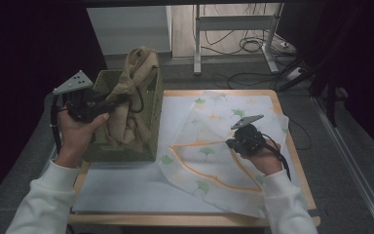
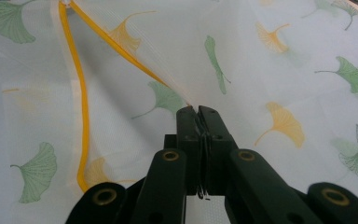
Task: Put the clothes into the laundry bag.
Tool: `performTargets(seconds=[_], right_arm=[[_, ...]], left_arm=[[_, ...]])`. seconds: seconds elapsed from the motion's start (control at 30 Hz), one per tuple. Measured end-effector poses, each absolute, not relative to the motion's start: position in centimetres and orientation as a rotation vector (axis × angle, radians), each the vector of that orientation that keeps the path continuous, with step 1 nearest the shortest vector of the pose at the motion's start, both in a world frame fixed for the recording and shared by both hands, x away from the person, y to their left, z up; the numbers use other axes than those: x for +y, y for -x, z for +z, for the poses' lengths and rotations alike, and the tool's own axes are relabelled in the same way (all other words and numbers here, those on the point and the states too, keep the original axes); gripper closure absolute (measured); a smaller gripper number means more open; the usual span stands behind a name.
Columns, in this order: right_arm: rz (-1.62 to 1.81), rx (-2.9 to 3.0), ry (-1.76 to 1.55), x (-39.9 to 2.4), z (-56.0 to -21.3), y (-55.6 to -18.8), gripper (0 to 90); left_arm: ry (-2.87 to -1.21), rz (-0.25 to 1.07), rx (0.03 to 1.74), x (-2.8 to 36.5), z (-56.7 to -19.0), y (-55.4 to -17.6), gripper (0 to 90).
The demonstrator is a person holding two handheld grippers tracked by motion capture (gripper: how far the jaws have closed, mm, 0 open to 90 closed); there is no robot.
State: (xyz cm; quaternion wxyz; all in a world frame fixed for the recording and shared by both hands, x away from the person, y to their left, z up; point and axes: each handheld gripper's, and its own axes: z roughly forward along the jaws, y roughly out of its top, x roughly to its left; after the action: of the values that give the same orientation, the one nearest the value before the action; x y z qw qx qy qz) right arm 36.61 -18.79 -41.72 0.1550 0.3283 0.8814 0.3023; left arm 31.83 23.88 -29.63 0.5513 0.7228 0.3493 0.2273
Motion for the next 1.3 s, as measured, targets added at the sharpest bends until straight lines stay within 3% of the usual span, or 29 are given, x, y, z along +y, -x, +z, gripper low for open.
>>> performTargets(seconds=[1.3], right_arm=[[0.865,2.527,-0.945,-18.8,-41.8,-36.6,86.6]], left_arm=[[-1.764,0.382,0.706,20.3,-31.4,-29.2,75.3]])
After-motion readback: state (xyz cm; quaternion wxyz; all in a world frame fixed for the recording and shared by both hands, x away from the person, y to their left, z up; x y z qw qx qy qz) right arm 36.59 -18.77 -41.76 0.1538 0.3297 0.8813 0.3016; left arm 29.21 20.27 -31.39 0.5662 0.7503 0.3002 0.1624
